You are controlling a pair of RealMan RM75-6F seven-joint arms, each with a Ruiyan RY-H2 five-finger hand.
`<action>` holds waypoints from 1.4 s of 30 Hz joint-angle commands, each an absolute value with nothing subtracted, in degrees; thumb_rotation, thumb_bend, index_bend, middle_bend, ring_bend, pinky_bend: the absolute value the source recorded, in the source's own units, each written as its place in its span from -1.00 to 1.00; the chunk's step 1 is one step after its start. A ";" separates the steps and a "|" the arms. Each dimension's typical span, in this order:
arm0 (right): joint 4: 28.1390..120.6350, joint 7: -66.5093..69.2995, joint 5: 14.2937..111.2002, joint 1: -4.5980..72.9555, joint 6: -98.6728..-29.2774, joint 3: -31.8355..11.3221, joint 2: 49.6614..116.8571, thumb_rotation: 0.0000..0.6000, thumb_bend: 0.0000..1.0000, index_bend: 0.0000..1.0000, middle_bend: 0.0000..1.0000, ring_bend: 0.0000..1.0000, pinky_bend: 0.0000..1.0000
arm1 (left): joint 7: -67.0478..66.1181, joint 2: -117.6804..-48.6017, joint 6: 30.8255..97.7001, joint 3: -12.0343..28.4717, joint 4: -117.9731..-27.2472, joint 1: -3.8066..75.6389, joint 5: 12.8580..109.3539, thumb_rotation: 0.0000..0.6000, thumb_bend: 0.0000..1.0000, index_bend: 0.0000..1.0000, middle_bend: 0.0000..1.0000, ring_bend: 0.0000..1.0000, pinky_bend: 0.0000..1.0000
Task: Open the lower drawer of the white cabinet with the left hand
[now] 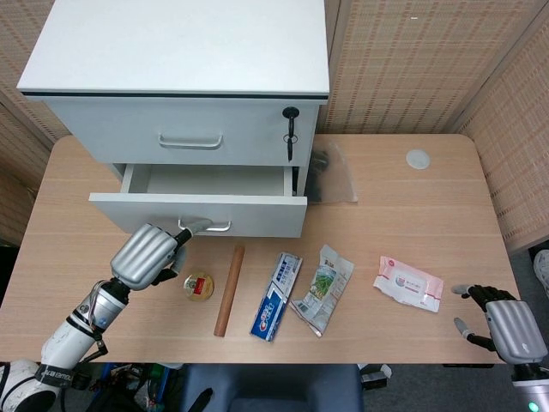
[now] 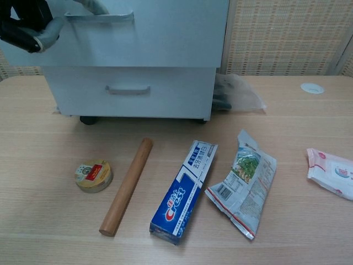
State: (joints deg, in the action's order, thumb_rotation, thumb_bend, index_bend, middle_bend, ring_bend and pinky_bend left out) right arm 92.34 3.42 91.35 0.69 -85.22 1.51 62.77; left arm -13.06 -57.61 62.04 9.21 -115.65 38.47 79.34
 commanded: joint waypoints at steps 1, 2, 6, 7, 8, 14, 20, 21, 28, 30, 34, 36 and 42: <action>92.37 3.40 91.27 0.62 -85.30 1.50 62.77 1.00 -0.50 -0.33 -0.18 -0.27 -0.19 | -13.26 -57.52 62.53 8.81 -116.17 38.03 80.38 1.00 0.51 -0.69 0.93 1.00 1.00; 92.39 3.37 91.26 0.62 -85.29 1.51 62.76 1.00 -0.50 -0.33 -0.18 -0.27 -0.19 | -13.31 -57.52 62.76 8.71 -116.31 37.87 80.77 1.00 0.51 -0.69 0.93 1.00 1.00; 92.46 3.31 91.27 0.66 -85.20 1.53 62.76 1.00 -0.50 -0.33 -0.18 -0.27 -0.19 | -13.42 -57.41 63.42 8.26 -116.86 37.31 82.36 1.00 0.51 -0.69 0.93 1.00 1.00; 92.47 3.31 91.27 0.68 -85.18 1.52 62.75 1.00 -0.50 -0.33 -0.18 -0.27 -0.19 | -13.45 -57.40 63.59 8.16 -116.96 37.18 82.70 1.00 0.51 -0.69 0.93 1.00 1.00; 92.49 3.28 91.28 0.73 -85.14 1.51 62.73 1.00 -0.50 -0.33 -0.18 -0.27 -0.19 | -13.52 -57.37 63.82 8.04 -117.09 36.99 83.12 1.00 0.52 -0.69 0.93 1.00 1.00; 92.58 3.24 91.19 0.93 -84.87 1.43 62.69 1.00 -0.50 -0.33 -0.18 -0.27 -0.19 | -13.72 -56.89 63.75 7.45 -117.71 36.43 84.00 1.00 0.52 -0.69 0.93 1.00 1.00; 92.67 3.13 91.13 1.00 -84.76 1.42 62.72 1.00 -0.50 -0.33 -0.18 -0.27 -0.19 | -14.02 -56.47 64.01 6.85 -118.41 35.75 85.18 1.00 0.51 -0.69 0.93 1.00 1.00; 92.70 3.09 91.13 1.02 -84.75 1.41 62.70 1.00 -0.50 -0.33 -0.18 -0.27 -0.19 | -14.08 -56.36 64.07 6.76 -118.55 35.63 85.39 1.00 0.51 -0.69 0.93 1.00 1.00; 92.86 2.99 91.18 1.09 -84.74 1.41 62.72 1.00 -0.50 -0.33 -0.18 -0.27 -0.19 | -14.59 -55.56 64.26 5.84 -119.76 34.80 87.30 1.00 0.51 -0.69 0.93 1.00 1.00; 92.90 2.94 91.14 1.07 -84.73 1.42 62.69 1.00 -0.50 -0.33 -0.18 -0.27 -0.19 | -14.67 -55.27 64.45 5.55 -120.16 34.46 87.98 1.00 0.51 -0.69 0.93 1.00 1.00; 92.92 2.97 91.19 1.03 -84.87 1.43 62.67 1.00 -0.50 -0.33 -0.18 -0.27 -0.19 | -15.01 -54.50 64.36 4.87 -121.02 33.90 89.05 1.00 0.51 -0.69 0.93 1.00 1.00; 92.94 2.97 91.18 1.02 -84.88 1.44 62.65 1.00 -0.50 -0.33 -0.18 -0.27 -0.19 | -15.20 -54.11 64.42 4.55 -121.44 33.59 89.56 1.00 0.51 -0.69 0.93 1.00 1.00; 92.98 2.97 91.13 0.96 -84.95 1.45 62.61 1.00 -0.50 -0.33 -0.18 -0.27 -0.19 | -15.19 -52.84 64.98 3.61 -122.61 32.46 91.64 1.00 0.51 -0.69 0.93 1.00 1.00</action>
State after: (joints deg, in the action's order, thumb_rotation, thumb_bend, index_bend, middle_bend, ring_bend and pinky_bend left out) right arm 92.98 2.97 91.14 0.97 -84.96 1.45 62.61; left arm -15.16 -53.04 64.86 3.77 -122.43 32.64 91.42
